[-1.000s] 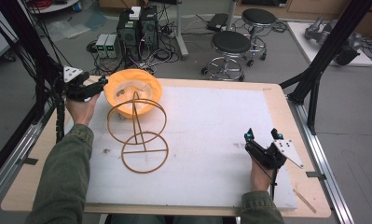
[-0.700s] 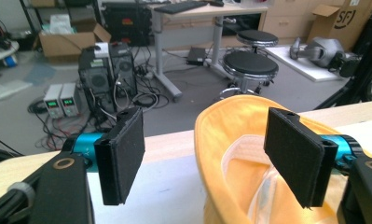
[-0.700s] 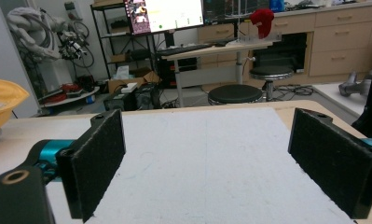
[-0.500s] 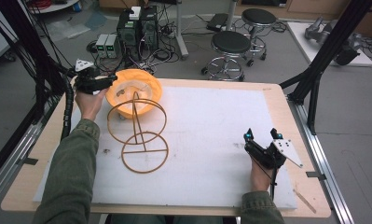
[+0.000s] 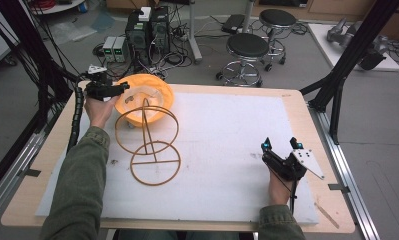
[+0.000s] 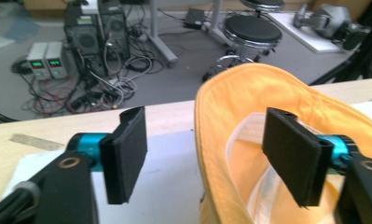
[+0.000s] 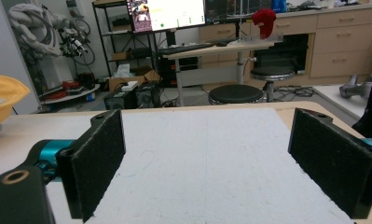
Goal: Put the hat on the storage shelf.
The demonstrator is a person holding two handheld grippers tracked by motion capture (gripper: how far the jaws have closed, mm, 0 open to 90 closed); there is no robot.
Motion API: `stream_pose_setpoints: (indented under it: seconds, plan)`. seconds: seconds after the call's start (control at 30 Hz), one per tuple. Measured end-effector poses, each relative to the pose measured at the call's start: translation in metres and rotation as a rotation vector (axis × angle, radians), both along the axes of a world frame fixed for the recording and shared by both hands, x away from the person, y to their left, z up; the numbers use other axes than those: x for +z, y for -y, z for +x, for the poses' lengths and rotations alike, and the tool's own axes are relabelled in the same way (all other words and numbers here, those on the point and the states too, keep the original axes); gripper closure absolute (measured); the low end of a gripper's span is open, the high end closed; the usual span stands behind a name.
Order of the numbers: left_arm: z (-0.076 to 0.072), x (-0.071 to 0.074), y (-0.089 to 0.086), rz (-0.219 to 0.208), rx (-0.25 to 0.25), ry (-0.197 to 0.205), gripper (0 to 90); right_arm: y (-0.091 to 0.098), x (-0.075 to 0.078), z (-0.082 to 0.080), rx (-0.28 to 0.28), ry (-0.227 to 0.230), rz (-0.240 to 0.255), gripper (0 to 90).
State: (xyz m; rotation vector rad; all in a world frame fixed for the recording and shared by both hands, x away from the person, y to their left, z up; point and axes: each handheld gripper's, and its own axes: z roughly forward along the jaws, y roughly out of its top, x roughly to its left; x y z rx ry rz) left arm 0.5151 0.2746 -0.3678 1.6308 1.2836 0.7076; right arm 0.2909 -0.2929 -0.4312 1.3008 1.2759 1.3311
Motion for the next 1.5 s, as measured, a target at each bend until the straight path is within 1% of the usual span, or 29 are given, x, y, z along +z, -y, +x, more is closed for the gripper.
stream_pose_setpoints:
  seconds: [0.03,0.1,0.13,0.17,0.2,0.27,0.3,0.33,0.37,0.4,0.43,0.47,0.53,0.6,0.67,0.73,0.8,0.87,1.03,1.07,1.1,1.13,1.17,1.2,1.27,1.4,1.43,1.47,1.5]
  plan:
    - [0.001,-0.001,-0.001,-0.002,-0.006,-0.012,33.5,0.0,0.0,0.0,0.0,-0.001,0.0,9.9]
    - [0.001,-0.002,-0.002,-0.008,-0.012,-0.02,35.1,0.0,0.0,0.0,0.0,0.002,0.001,9.9]
    - [0.001,-0.002,-0.003,-0.019,-0.014,-0.031,38.9,0.0,0.0,0.0,0.0,0.001,0.0,9.8]
    - [0.001,-0.003,-0.006,-0.06,-0.033,-0.057,42.0,0.0,0.0,0.0,-0.001,0.001,0.0,9.8]
    - [0.001,-0.003,-0.006,-0.06,-0.033,-0.057,44.7,0.0,0.0,0.0,-0.001,0.001,0.0,9.8]
    - [0.002,-0.004,-0.01,-0.111,-0.057,-0.083,46.8,0.0,0.0,0.0,-0.009,-0.001,-0.006,9.9]
    - [0.002,-0.005,-0.011,-0.129,-0.072,-0.09,58.0,-0.001,0.001,-0.001,-0.014,0.007,-0.014,9.9]
    - [0.002,-0.005,-0.012,-0.142,-0.09,-0.096,58.0,-0.001,0.001,-0.001,-0.014,0.007,-0.014,9.9]
    - [0.002,-0.005,-0.012,-0.146,-0.099,-0.096,74.6,-0.001,0.001,-0.001,-0.015,0.006,-0.014,9.9]
    - [0.0,-0.004,-0.013,-0.137,-0.108,-0.088,83.2,-0.001,0.001,-0.001,-0.014,0.006,-0.016,9.9]
    - [-0.003,0.0,-0.01,-0.12,-0.104,-0.057,85.8,-0.001,0.001,-0.001,-0.015,0.006,-0.017,9.9]
    - [-0.003,0.0,-0.01,-0.12,-0.104,-0.057,86.2,-0.001,0.001,-0.001,-0.016,0.005,-0.016,9.9]
    - [-0.004,0.002,-0.006,-0.088,-0.104,-0.039,86.3,-0.001,0.001,-0.001,-0.018,0.007,-0.016,9.9]
    - [-0.006,0.004,-0.003,-0.073,-0.107,-0.03,86.5,-0.001,0.001,-0.002,-0.026,0.013,-0.024,9.9]
    - [-0.008,0.004,-0.001,-0.074,-0.107,-0.018,86.5,-0.001,0.002,-0.003,-0.029,0.017,-0.022,9.9]
    - [-0.012,0.006,0.0,-0.09,-0.117,0.003,86.6,-0.001,0.002,-0.003,-0.031,0.021,-0.026,9.9]
    - [-0.016,0.008,0.002,-0.093,-0.135,0.027,86.6,-0.001,0.002,-0.003,-0.029,0.021,-0.025,9.9]
    - [-0.019,0.011,0.003,-0.108,-0.155,0.034,86.5,-0.002,0.002,-0.004,-0.028,0.019,-0.021,9.9]
    - [-0.028,0.019,0.003,-0.095,-0.19,0.078,86.5,-0.002,0.003,-0.005,-0.027,0.024,-0.02,9.9]
    - [-0.029,0.021,0.003,-0.094,-0.197,0.092,86.5,-0.002,0.003,-0.005,-0.027,0.023,-0.019,9.9]
    - [-0.033,0.025,0.002,-0.093,-0.211,0.117,86.5,-0.002,0.003,-0.005,-0.027,0.021,-0.021,9.9]
    - [-0.033,0.025,0.002,-0.093,-0.211,0.117,86.5,-0.002,0.003,-0.005,-0.029,0.022,-0.027,9.9]
    - [-0.035,0.028,0.001,-0.102,-0.218,0.129,86.5,-0.002,0.003,-0.005,-0.032,0.026,-0.035,9.9]
    - [-0.039,0.033,0.0,-0.105,-0.217,0.158,86.5,-0.003,0.003,-0.005,-0.031,0.026,-0.039,9.9]
    - [-0.041,0.035,-0.002,-0.112,-0.221,0.167,86.6,-0.003,0.003,-0.005,-0.03,0.028,-0.043,9.9]
    - [-0.049,0.046,-0.006,-0.156,-0.225,0.218,86.6,-0.003,0.003,-0.005,-0.033,0.027,-0.039,9.9]
    - [-0.053,0.051,-0.007,-0.169,-0.23,0.25,86.6,-0.003,0.003,-0.005,-0.035,0.026,-0.038,9.9]
    - [-0.053,0.051,-0.007,-0.169,-0.23,0.25,86.6,-0.003,0.003,-0.005,-0.035,0.026,-0.038,9.9]
    - [-0.056,0.054,-0.007,-0.177,-0.235,0.266,86.6,-0.003,0.003,-0.005,-0.035,0.028,-0.039,9.9]
